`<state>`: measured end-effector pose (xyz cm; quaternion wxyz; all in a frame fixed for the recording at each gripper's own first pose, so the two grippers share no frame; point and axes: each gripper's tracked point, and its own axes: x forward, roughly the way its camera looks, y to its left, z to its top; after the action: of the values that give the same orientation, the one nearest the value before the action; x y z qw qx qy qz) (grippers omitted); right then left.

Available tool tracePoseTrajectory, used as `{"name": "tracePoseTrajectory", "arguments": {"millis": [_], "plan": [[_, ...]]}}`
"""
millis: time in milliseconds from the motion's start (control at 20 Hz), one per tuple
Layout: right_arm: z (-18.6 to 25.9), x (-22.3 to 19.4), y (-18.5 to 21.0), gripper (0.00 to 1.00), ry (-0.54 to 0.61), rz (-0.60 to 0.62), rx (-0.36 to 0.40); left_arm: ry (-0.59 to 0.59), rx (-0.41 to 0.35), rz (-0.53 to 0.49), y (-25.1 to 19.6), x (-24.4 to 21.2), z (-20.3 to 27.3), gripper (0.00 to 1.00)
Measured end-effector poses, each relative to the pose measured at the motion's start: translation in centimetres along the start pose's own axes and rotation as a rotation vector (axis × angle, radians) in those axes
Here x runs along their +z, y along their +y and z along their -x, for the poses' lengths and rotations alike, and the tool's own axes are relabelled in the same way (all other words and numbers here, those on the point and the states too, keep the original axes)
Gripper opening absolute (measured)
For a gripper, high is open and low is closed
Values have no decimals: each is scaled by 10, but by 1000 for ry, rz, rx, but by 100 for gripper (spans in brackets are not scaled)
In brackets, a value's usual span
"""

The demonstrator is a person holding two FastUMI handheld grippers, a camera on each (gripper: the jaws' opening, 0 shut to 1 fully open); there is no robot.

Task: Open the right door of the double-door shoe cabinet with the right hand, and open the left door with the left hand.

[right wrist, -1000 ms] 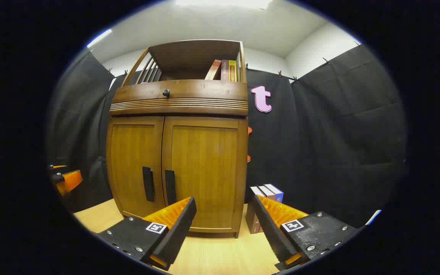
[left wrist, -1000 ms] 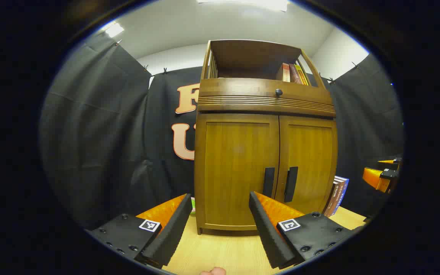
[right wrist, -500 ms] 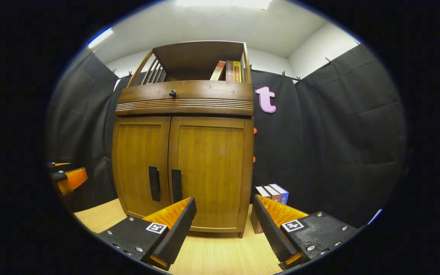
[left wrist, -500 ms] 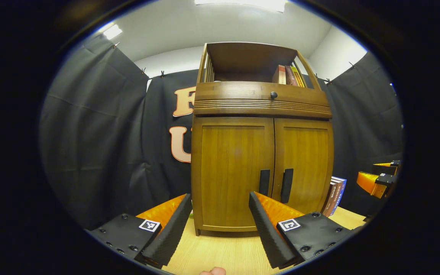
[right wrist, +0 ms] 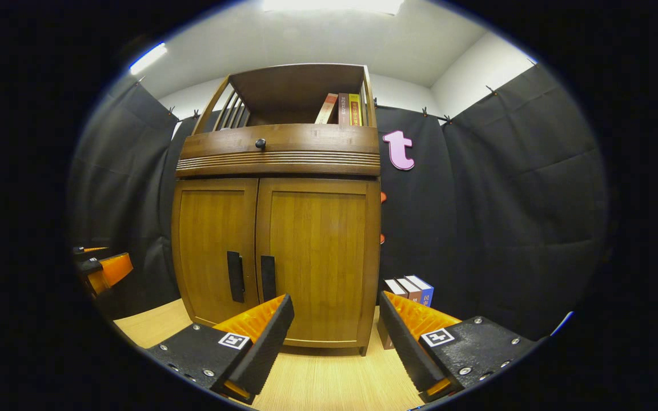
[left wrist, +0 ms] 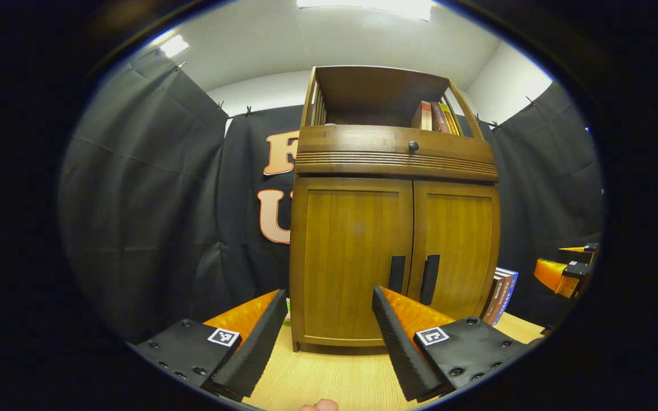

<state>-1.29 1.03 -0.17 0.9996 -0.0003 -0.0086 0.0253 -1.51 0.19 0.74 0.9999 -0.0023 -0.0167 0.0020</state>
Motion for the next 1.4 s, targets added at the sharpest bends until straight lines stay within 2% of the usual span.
{"name": "tracePoseTrajectory", "arguments": {"millis": [500,750,1050,1150,1200,1400], "plan": [[-16,12,14,93,-43,12,42,-7,9,-20,1,2,-2,94],[-68,30,55,93,-75,17,145,5,-12,-9,-6,-1,2,97],[-146,9,103,94,-20,-31,221,25,1,-15,-1,-8,16,95],[-171,-8,115,94,12,-26,225,36,12,-19,4,-10,21,99],[-180,-16,117,94,31,-23,221,38,24,-25,9,-10,25,94],[-215,-43,128,94,61,-41,209,40,76,-34,28,-9,31,94]]}}
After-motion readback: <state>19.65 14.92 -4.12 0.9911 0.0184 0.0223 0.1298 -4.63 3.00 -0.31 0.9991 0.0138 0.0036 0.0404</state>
